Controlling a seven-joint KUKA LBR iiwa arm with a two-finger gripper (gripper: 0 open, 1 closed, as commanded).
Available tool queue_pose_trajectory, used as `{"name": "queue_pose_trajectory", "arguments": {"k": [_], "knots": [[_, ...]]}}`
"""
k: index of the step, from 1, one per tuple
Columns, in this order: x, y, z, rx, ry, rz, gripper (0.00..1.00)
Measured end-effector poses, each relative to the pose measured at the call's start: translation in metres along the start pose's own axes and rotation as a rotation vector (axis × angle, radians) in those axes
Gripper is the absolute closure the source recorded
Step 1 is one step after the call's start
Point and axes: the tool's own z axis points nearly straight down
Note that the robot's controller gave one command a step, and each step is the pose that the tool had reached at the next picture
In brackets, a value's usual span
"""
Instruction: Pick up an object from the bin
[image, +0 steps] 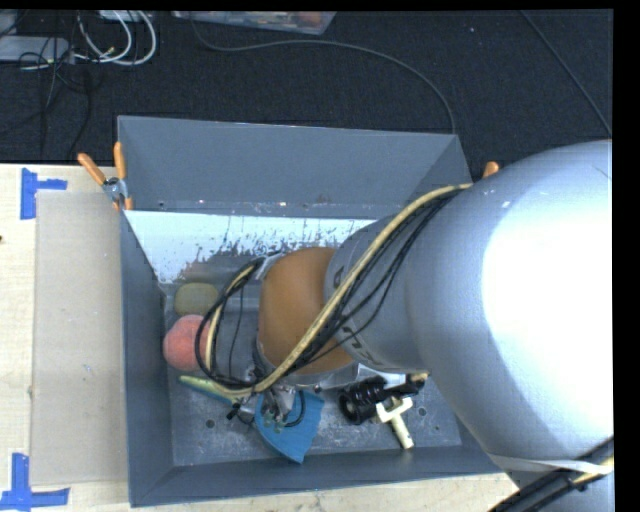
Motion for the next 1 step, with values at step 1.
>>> {"name": "queue_pose_trajectory", "arguments": {"k": [1], "knots": [[0.0001, -0.0002, -0.0015, 0.000, 0.000, 0.000, 1.00]]}}
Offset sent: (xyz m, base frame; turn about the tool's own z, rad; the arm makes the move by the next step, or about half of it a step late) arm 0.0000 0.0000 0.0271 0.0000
